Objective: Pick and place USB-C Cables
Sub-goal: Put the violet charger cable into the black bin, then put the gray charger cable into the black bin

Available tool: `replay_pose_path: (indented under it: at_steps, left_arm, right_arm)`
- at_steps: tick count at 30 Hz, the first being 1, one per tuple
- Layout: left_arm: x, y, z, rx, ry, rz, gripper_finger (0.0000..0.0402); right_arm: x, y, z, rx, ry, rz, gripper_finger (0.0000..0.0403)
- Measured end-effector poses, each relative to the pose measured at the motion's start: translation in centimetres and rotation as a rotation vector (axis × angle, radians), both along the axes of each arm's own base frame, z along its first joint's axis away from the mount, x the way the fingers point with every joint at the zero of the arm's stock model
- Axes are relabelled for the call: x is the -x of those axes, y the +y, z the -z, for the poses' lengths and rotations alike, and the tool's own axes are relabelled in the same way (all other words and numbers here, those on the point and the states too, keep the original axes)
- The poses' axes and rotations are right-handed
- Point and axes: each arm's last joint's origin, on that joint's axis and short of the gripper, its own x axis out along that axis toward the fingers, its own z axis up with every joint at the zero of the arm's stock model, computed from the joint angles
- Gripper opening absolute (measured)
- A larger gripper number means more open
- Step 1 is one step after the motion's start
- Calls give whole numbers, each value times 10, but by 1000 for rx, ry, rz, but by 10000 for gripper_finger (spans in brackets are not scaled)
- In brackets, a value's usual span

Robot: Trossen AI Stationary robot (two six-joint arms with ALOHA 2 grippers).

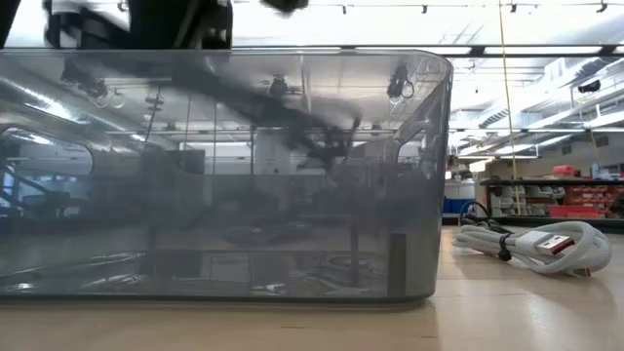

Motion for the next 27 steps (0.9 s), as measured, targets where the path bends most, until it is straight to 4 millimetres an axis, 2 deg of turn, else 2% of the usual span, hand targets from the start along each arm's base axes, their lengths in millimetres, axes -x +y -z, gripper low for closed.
replay_pose_path:
  at_steps: [3, 7, 15, 22, 27]
  left_arm:
    - [0, 1, 23, 3, -3, 32, 36]
    - [-6, 3, 40, 50, -69, 52, 36]
    - [-11, 19, 51, 25, -84, 37, 38]
    - [-14, 29, 50, 58, -79, 42, 158]
    - [-17, 42, 48, 103, -52, 2, 209]
  right_arm:
    - [0, 0, 0, 0, 0, 0, 113]
    - [0, 0, 0, 0, 2, 0, 113]
    - [0, 0, 0, -1, 4, 0, 113]
    - [0, 0, 0, -1, 4, -1, 113]
    - [0, 0, 0, 1, 4, -9, 113]
